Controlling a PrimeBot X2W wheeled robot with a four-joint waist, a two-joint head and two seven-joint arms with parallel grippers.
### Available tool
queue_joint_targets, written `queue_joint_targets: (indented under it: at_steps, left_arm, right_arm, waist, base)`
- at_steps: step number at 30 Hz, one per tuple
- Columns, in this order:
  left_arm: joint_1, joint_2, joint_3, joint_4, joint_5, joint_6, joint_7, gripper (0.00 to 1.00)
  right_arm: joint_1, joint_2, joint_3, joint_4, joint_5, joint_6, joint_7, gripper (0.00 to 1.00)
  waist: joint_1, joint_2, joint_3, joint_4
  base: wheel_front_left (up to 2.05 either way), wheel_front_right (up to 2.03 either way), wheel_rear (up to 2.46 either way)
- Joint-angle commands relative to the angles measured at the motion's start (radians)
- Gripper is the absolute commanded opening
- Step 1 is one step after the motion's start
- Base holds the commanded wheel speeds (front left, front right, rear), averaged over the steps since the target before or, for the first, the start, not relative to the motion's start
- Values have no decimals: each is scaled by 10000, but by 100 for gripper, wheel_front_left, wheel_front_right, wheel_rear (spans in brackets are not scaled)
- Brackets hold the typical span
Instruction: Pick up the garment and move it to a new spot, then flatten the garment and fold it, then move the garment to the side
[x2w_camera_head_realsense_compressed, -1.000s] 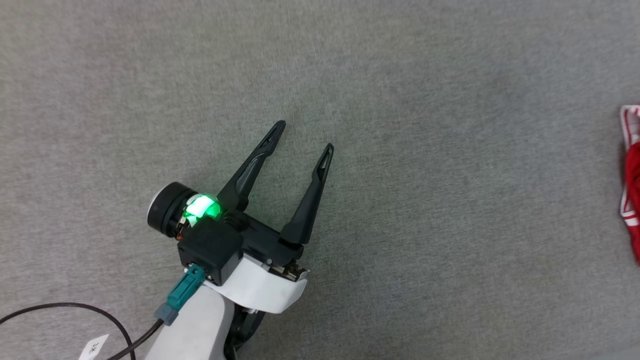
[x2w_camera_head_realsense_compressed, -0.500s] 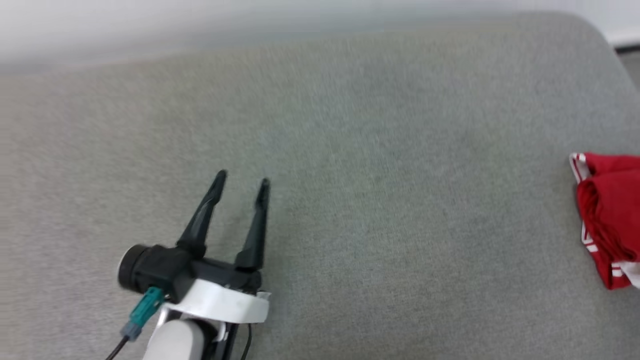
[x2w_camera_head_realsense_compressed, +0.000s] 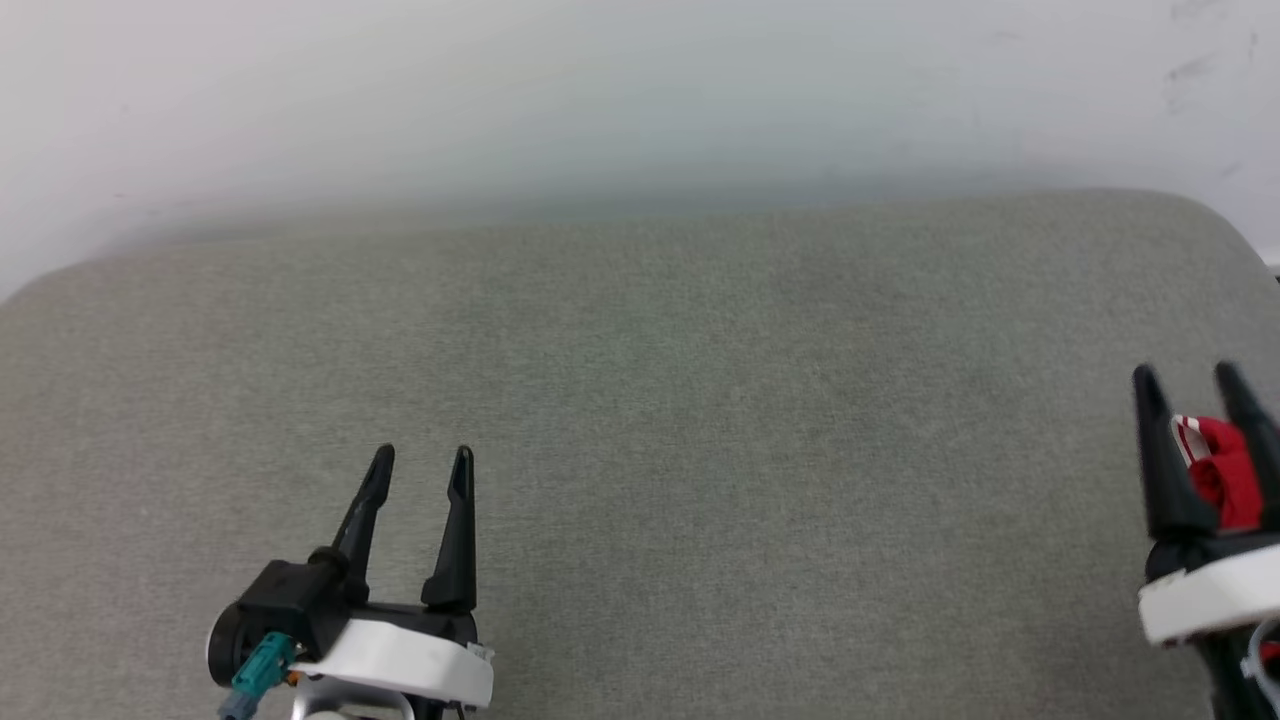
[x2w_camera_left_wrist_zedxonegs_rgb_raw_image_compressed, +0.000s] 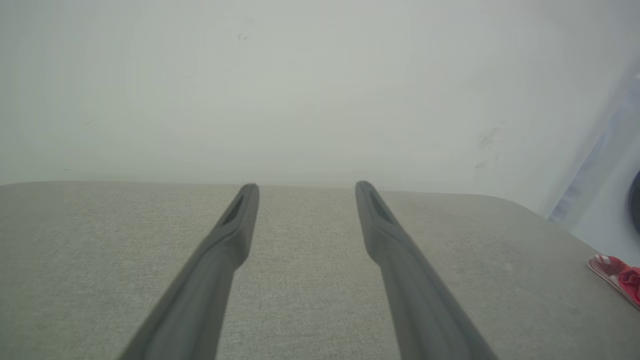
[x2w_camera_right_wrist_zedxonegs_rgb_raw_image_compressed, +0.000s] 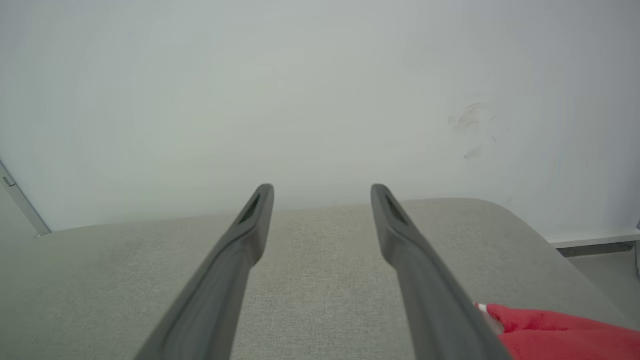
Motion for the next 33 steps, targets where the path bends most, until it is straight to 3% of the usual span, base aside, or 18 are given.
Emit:
queue_joint_targets:
  at_steps: [1,13,33]
  left_arm:
    - [182,-20,20,117,24,34,-22,100]
    - [934,-60,98,666,160,523,-22,100]
    - [1069,-63,123,413,-19,785,-22,100]
  right_arm:
    - [340,193,77,-118,-53,-6,-208,100]
    - [1305,1123,983,1214,-690,-5,-1791,100]
    - [1246,1203,1258,1626,-923,-5,-2030,100]
  waist:
    - [2,0,-276,242]
    - [2,0,-629,537]
    - [2,0,-632,598]
  base:
    - [0,0,0]
    - [0,0,0]
    - [0,0,0]
